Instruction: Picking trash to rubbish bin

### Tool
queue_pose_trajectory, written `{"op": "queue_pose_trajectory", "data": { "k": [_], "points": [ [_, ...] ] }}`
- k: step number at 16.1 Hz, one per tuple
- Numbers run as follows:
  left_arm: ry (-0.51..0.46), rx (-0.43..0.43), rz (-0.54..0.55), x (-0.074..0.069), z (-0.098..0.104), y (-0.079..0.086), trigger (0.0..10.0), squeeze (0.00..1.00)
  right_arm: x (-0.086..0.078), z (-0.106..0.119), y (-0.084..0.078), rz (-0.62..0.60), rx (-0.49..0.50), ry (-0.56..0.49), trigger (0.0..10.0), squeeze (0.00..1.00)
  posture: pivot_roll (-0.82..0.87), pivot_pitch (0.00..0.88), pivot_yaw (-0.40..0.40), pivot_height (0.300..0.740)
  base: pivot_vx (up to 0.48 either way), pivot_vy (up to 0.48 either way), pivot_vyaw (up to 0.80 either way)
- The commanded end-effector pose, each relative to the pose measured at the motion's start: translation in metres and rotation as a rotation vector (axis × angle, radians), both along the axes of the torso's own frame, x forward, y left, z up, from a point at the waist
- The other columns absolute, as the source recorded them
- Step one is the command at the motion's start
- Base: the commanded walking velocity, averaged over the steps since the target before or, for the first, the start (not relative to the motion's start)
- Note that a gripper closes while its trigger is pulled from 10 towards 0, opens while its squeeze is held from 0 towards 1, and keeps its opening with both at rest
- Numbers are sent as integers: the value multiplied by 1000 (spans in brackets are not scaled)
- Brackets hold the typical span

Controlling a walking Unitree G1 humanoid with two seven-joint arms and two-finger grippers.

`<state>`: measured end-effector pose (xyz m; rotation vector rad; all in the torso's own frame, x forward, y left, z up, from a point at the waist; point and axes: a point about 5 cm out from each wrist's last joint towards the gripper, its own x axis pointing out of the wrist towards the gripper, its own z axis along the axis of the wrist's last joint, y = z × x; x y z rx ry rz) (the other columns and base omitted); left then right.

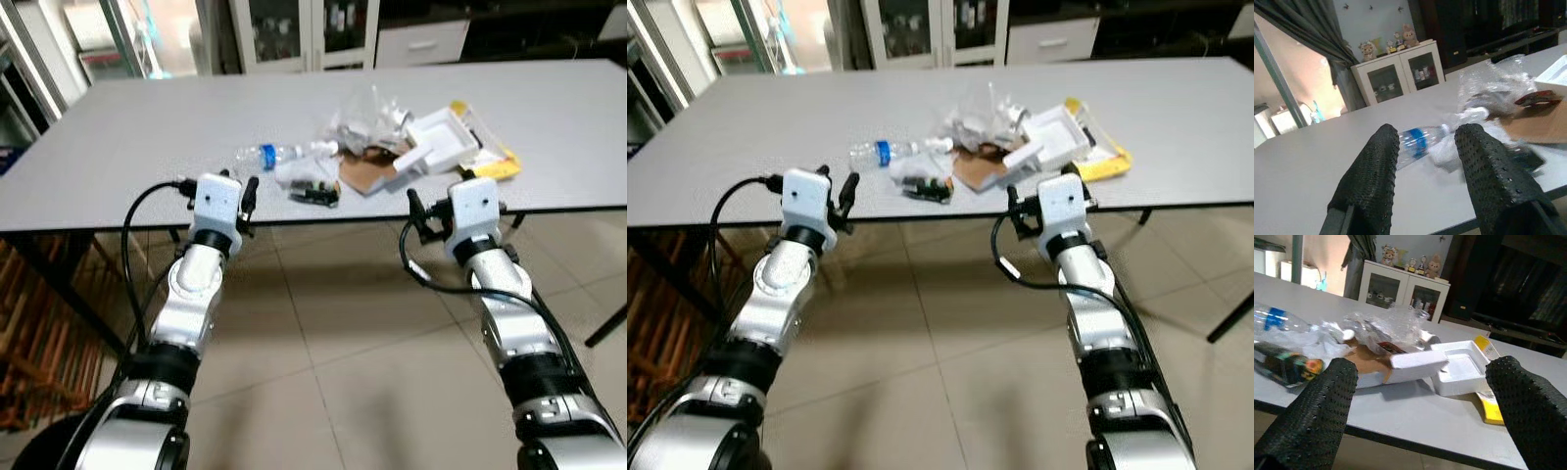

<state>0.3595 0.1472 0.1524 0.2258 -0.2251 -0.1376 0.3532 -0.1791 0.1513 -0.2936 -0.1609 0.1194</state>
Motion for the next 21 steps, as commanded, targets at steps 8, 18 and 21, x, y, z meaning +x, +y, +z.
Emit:
{"op": "queue_pose_trajectory", "data": {
  "k": [8, 18, 21],
  "points": [
    [95, -122, 24, 3, -21, -11, 10000, 0, 6, 11, -10, -62, 46, -8, 10000, 0, -60, 30, 4, 740, 330, 0, 0],
    [88, -197, -4, 8, -16, -34, 10000, 0, 4, 5, -7, -87, 78, 1, 10000, 0, -73, 36, 26, 740, 324, 0, 0],
    [82, -188, -5, 9, -15, -30, 10000, 0, 3, 3, -5, -87, 84, 8, 10000, 0, -71, 38, 28, 740, 320, 0, 0]
  ]
}}
